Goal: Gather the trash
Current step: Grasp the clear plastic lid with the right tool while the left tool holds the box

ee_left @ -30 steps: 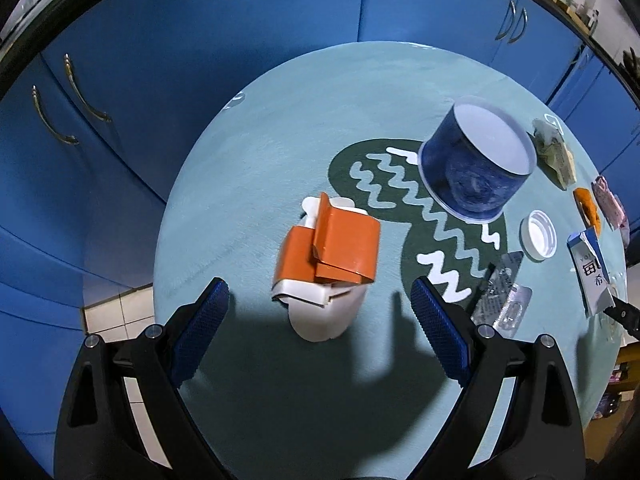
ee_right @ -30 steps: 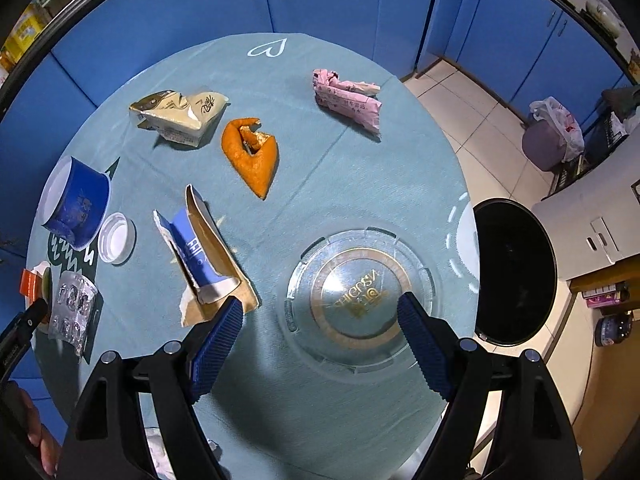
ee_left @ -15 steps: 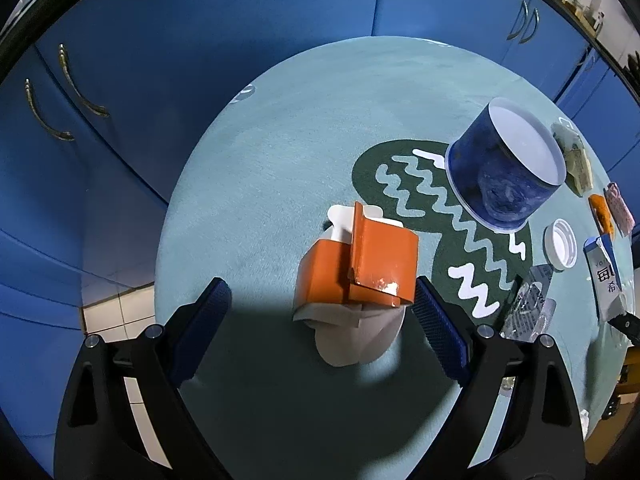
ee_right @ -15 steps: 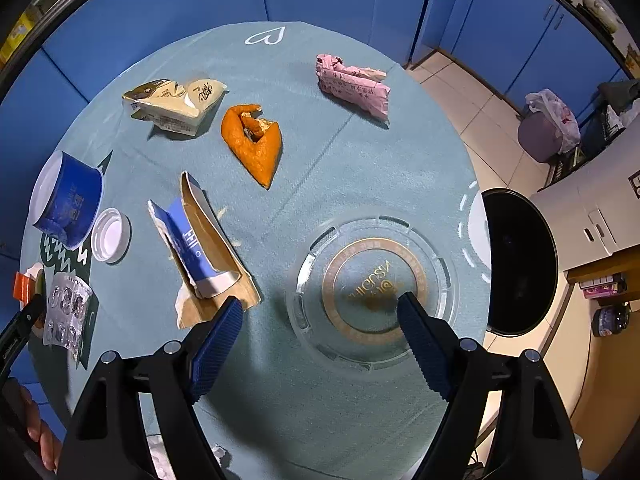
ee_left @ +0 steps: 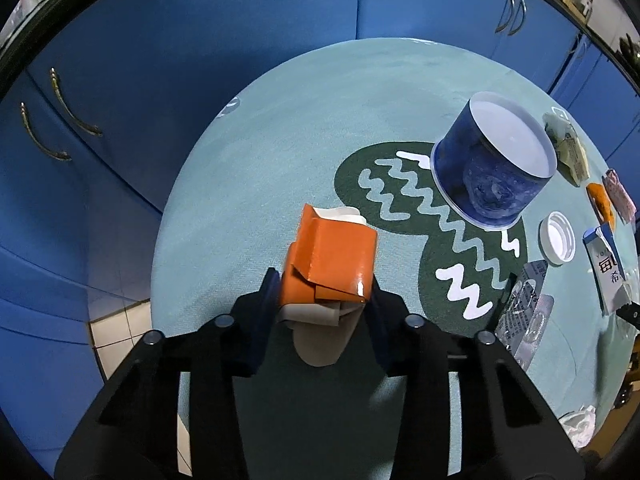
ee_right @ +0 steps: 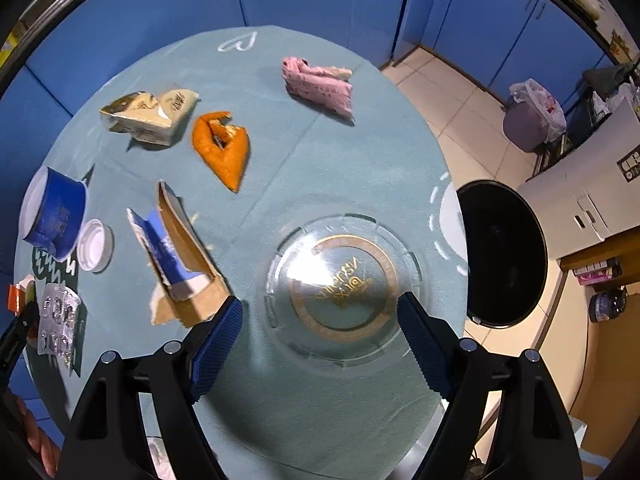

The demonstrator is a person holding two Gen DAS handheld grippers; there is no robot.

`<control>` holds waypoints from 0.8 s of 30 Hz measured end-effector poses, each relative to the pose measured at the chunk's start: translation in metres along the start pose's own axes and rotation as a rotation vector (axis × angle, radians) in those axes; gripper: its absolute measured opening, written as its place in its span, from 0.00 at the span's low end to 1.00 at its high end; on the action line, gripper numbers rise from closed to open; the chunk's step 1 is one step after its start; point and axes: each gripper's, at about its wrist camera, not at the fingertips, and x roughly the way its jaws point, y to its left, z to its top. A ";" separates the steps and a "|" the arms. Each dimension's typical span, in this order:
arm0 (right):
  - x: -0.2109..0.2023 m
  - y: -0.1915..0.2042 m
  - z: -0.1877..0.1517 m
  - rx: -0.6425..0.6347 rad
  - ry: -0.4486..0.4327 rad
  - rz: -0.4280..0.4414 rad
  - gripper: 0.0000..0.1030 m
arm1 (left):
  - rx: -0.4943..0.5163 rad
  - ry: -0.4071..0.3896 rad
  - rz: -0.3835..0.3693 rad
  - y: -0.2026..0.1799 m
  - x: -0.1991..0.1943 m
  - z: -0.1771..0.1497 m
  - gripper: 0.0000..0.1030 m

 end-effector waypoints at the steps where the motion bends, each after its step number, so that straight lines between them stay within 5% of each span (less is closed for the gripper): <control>1: 0.001 0.000 0.000 0.001 0.001 -0.003 0.75 | -0.002 0.000 0.001 0.000 0.000 0.000 0.39; 24: -0.013 -0.027 0.004 0.035 -0.047 -0.029 0.75 | -0.022 -0.025 -0.002 -0.012 -0.023 -0.006 0.36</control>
